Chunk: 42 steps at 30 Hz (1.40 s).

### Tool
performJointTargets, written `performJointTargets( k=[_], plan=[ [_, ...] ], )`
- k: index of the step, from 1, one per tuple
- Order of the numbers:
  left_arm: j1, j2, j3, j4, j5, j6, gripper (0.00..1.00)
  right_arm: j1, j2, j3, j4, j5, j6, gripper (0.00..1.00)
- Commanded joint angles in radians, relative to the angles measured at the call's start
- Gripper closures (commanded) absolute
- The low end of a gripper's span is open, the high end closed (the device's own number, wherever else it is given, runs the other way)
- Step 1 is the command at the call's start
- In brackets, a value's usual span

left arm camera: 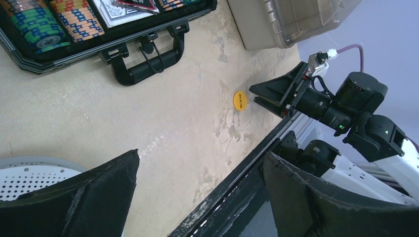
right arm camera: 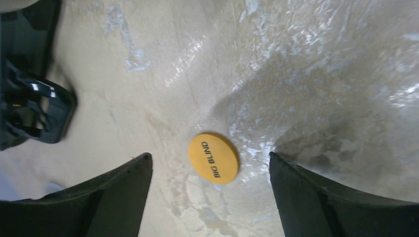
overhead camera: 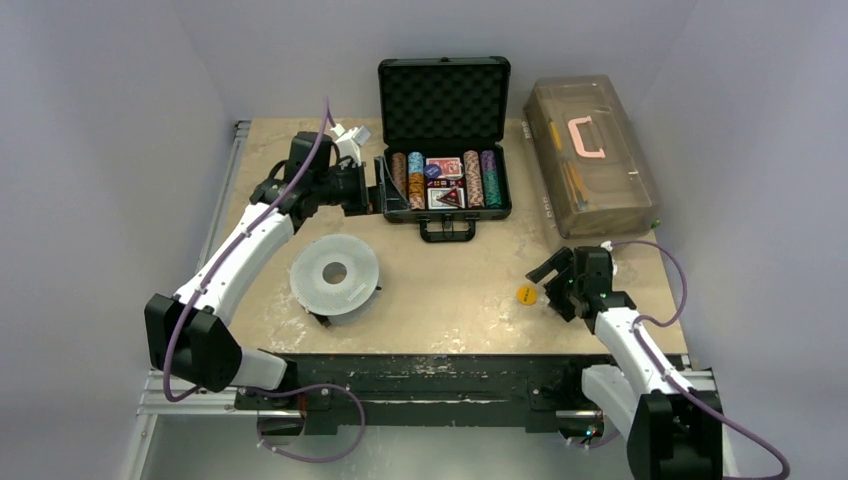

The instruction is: Pack up texas hold em set

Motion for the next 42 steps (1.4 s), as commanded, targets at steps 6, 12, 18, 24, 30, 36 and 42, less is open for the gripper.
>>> performJointTargets(
  k=[6,12,18,24,30,36,42],
  plan=[
    [-0.007,0.000,-0.001,0.055,0.038,-0.020,0.07,0.160,0.210,0.266,-0.334,0.181,-0.260,0.01],
    [-0.008,0.003,0.000,0.051,0.032,-0.014,0.07,0.313,0.446,0.436,-0.403,0.247,-0.318,0.06],
    [-0.012,0.006,0.004,0.045,0.033,-0.013,0.07,0.347,0.572,0.559,-0.480,0.285,-0.345,0.20],
    [-0.013,-0.004,0.006,0.041,0.033,-0.007,0.07,0.348,0.583,0.504,-0.384,0.291,-0.367,0.18],
    [-0.012,0.000,0.006,0.044,0.044,-0.014,0.07,0.348,0.571,0.415,-0.269,0.290,-0.293,0.21],
    [-0.013,0.005,0.006,0.045,0.045,-0.015,0.07,0.348,0.582,0.404,-0.266,0.313,-0.260,0.30],
    [-0.013,0.004,0.006,0.045,0.042,-0.014,0.07,0.347,0.595,0.405,-0.287,0.348,-0.273,0.37]
  ],
)
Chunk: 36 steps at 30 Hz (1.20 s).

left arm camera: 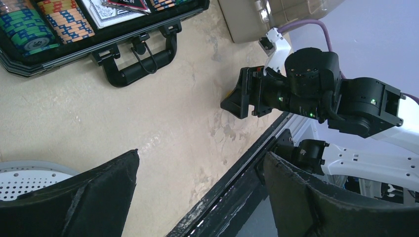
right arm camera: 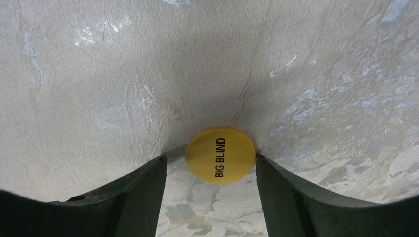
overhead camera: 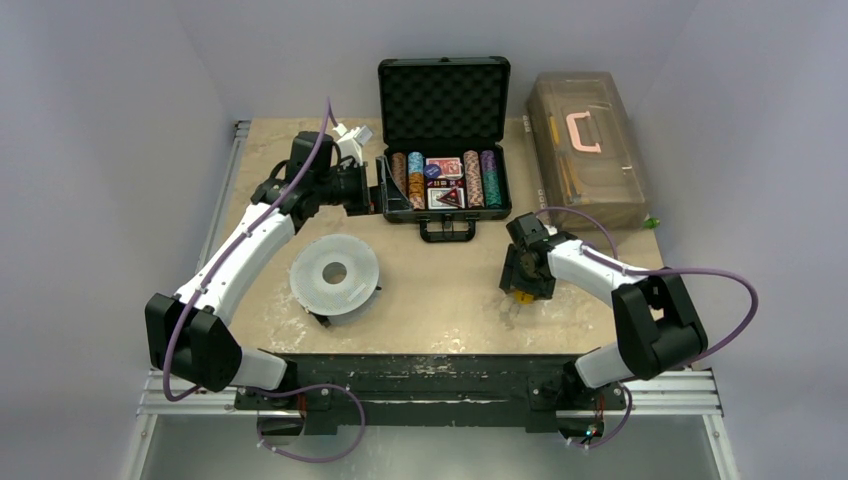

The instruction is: Pack up texas hold em set

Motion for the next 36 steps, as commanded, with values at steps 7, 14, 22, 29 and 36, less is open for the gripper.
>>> performJointTargets(
  k=[7,14,22,29,36],
  plan=[
    [-0.006,0.005,0.006,0.029,0.022,-0.004,0.07,-0.016,0.035,-0.010,0.020,0.063,0.030,0.48],
    [-0.006,0.008,0.006,0.030,0.019,-0.004,0.07,-0.011,0.010,0.004,0.009,0.062,0.031,0.54],
    [-0.006,0.011,0.006,0.029,0.020,-0.004,0.07,0.003,-0.083,0.015,0.012,0.017,0.073,0.54],
    [-0.006,0.021,0.006,0.031,0.026,-0.007,0.07,0.005,-0.132,0.004,0.083,-0.081,0.146,0.55],
    [-0.006,0.053,-0.003,0.050,0.048,-0.024,0.07,0.005,-0.208,-0.086,0.313,-0.241,0.405,0.56]
  ],
)
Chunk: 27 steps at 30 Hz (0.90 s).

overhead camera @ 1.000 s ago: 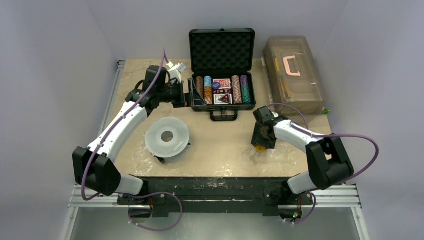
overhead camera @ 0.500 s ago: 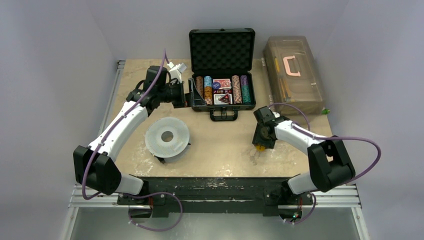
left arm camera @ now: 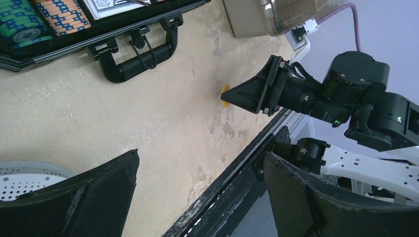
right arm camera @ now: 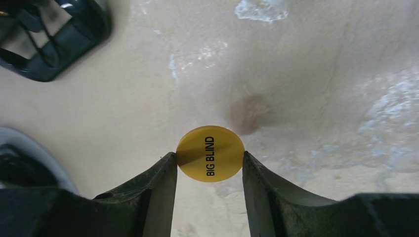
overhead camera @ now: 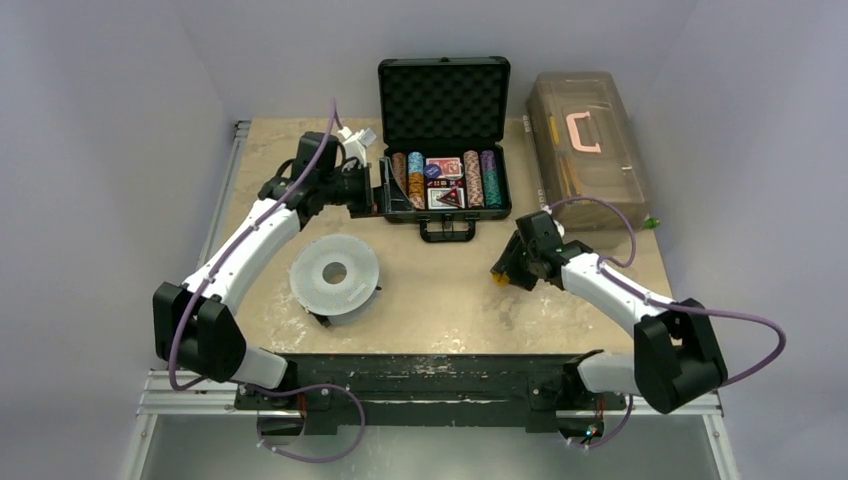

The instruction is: Pack up texas hold em set

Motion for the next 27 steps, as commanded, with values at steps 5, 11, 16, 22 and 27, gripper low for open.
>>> performJointTargets(
  k=[5,11,16,22,27],
  plan=[
    [-0.009,0.055,-0.020,0.100,0.066,-0.039,0.07,0.003,-0.076,-0.112,0.396,-0.200,0.426,0.57],
    [-0.060,0.101,-0.092,0.289,0.116,-0.104,0.08,0.020,-0.068,-0.062,0.492,-0.206,0.580,0.57],
    [-0.081,0.075,-0.084,0.257,0.051,-0.042,0.09,0.033,-0.050,0.064,0.303,-0.111,0.455,0.56],
    [-0.081,-0.023,-0.080,0.187,-0.021,0.021,0.09,0.176,-0.113,0.034,0.187,0.078,0.218,0.40],
    [-0.081,-0.063,-0.081,0.162,-0.053,0.020,0.09,0.406,-0.080,0.108,0.026,0.328,0.000,0.24]
  ],
)
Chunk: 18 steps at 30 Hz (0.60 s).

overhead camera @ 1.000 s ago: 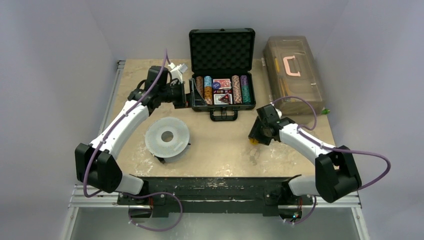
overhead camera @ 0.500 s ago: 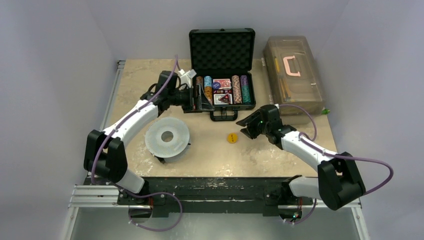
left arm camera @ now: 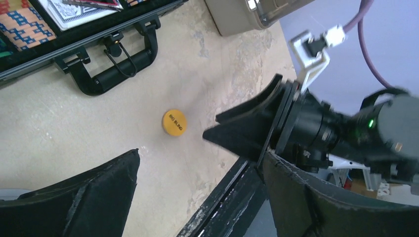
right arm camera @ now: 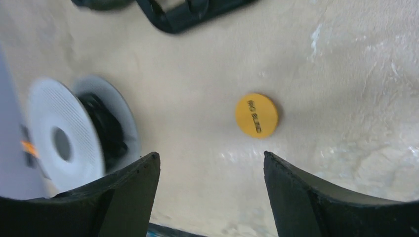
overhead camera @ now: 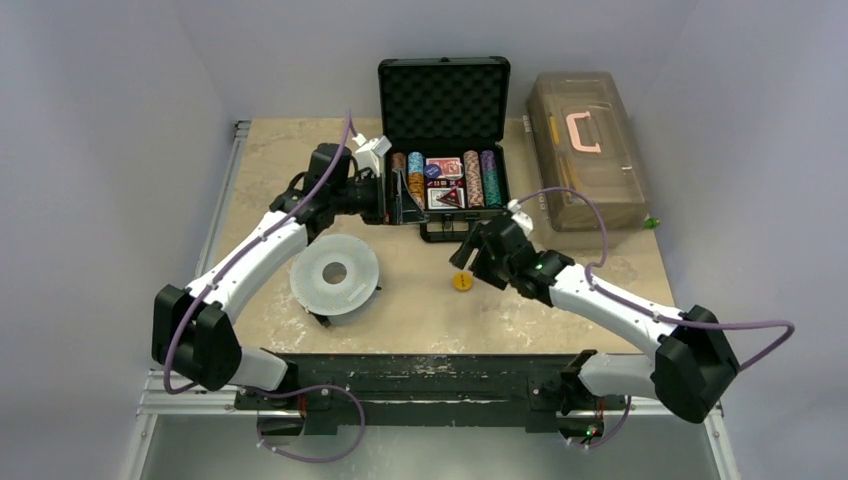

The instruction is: Pack up texas hold em set

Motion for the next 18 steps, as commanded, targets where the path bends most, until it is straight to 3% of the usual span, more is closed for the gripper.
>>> performJointTargets(
  k=[1,4,11,18],
  plan=[
    [0.002,-0.062,0.017,-0.006,-0.052,0.039,0.09,0.191,0.027,0.106,-0.191,0.297,-0.267,0.21],
    [0.002,-0.097,0.016,-0.025,-0.100,0.053,0.09,0.262,0.098,0.182,-0.240,0.333,-0.432,0.13],
    [0.002,-0.187,0.020,-0.084,-0.250,0.120,0.08,0.271,0.326,0.391,-0.424,0.337,-0.501,0.01],
    [0.002,-0.242,0.013,-0.101,-0.348,0.142,0.08,0.197,0.396,0.378,-0.278,0.156,-0.478,0.02]
  ],
)
